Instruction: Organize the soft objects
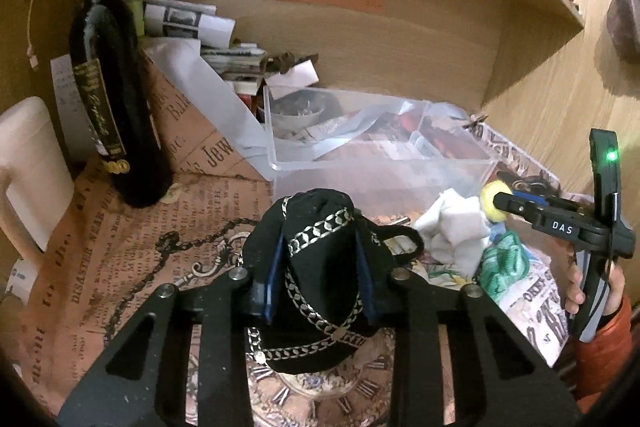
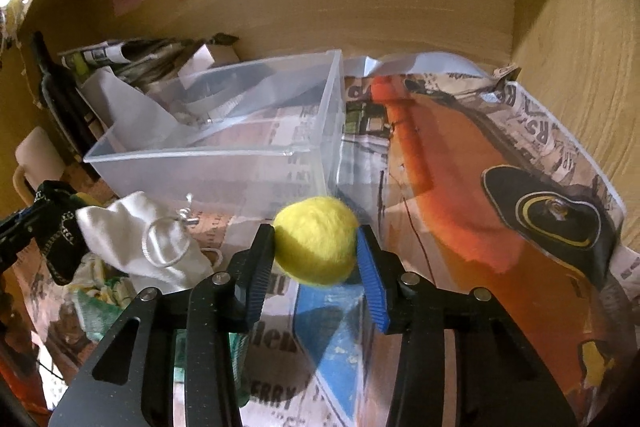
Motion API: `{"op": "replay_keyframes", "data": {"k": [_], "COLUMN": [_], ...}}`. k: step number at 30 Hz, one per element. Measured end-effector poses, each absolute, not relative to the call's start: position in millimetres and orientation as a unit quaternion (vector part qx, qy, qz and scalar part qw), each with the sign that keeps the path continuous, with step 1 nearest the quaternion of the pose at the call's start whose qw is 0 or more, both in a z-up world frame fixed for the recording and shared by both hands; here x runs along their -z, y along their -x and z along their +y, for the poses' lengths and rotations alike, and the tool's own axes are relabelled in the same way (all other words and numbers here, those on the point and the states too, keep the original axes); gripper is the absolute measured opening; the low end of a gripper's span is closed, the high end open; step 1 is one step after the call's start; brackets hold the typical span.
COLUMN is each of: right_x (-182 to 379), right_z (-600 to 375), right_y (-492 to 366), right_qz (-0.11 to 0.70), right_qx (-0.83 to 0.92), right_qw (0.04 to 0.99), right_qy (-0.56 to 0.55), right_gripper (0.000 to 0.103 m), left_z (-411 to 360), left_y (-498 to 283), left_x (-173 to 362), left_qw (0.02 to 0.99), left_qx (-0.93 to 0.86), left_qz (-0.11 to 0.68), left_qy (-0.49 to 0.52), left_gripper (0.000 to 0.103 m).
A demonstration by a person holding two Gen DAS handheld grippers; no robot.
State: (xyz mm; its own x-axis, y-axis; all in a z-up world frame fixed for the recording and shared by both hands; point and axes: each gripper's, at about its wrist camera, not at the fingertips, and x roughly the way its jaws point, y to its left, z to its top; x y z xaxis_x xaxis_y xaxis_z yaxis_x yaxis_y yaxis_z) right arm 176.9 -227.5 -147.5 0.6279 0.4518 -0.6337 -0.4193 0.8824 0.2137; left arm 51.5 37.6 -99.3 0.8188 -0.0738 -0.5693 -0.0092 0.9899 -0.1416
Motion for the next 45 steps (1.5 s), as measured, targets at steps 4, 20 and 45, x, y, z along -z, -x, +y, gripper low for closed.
{"op": "replay_keyframes", "data": {"k": [4, 20, 45], "right_x": [135.0, 117.4, 112.2], "right_z": [-230.0, -212.7, -169.3], "right_y": [-168.7, -160.5, -146.9], "right_qz": [0.339, 0.314, 0.322], "right_qx": [-0.241, -0.273, -0.358], "right_qw": [0.909, 0.909, 0.876], "right_qy": [-0.025, -0.011, 0.019], "right_gripper": [0.038, 0.038, 0.056], "left_z": [40.8, 7.2, -25.8], "left_y": [-43.2, -65.5, -62.1], "left_x": [88.1, 74.7, 98.4], "left_qw": [0.955, 0.954, 0.939], "left_qx": [0.031, 0.107, 0.196], "left_qz": [0.287, 0.274, 0.283], "left_qy": [0.074, 0.055, 0.005], "left_gripper": [0.032, 0.032, 0.032]}}
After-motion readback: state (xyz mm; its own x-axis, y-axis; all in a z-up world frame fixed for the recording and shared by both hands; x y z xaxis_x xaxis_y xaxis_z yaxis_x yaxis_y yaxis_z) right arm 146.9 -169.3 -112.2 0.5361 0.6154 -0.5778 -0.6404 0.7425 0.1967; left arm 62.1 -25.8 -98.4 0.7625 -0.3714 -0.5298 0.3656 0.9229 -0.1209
